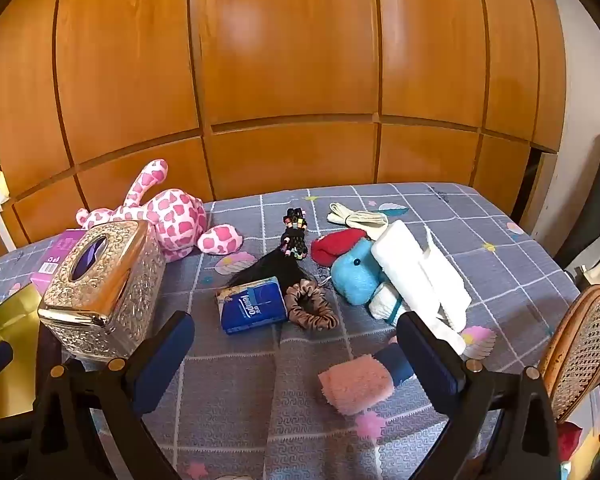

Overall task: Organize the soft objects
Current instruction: 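Move both grippers toward the pink plush and white wipes on the bed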

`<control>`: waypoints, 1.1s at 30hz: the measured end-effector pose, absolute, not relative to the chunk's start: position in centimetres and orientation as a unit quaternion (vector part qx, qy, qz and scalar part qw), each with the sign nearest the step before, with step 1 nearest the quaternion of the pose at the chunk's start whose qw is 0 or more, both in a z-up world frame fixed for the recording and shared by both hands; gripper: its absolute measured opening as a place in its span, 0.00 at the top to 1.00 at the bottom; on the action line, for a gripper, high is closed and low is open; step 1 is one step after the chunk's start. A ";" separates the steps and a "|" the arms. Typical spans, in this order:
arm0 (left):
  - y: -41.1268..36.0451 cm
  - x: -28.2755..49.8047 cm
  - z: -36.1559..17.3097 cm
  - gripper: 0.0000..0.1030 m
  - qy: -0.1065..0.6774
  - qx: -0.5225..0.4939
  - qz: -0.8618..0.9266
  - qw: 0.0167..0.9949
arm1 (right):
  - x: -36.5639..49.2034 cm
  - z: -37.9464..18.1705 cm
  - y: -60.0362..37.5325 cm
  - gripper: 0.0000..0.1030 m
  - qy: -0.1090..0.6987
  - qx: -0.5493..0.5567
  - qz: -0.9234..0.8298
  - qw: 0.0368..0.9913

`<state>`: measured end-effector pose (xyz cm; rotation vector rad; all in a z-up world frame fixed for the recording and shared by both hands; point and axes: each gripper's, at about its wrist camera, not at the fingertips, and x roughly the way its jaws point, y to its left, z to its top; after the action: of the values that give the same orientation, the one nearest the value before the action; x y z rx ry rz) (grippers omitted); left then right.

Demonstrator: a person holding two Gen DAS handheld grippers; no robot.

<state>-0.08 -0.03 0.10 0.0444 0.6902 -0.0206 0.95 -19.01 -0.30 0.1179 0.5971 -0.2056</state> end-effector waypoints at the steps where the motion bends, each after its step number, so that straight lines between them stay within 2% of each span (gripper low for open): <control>1: 0.0 -0.1 0.2 0.02 0.336 0.025 -0.011 0.942 | 1.0 -0.3 -19.0 0.00 0.293 0.058 -0.100 0.949; 33: 1.1 -0.8 -0.1 0.01 0.341 0.027 0.009 0.940 | 0.7 -0.2 -18.5 0.00 0.288 0.056 -0.088 0.952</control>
<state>-0.85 1.12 -0.11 0.0550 0.6960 0.0193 0.66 -18.55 -0.25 0.1148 0.5859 -0.1791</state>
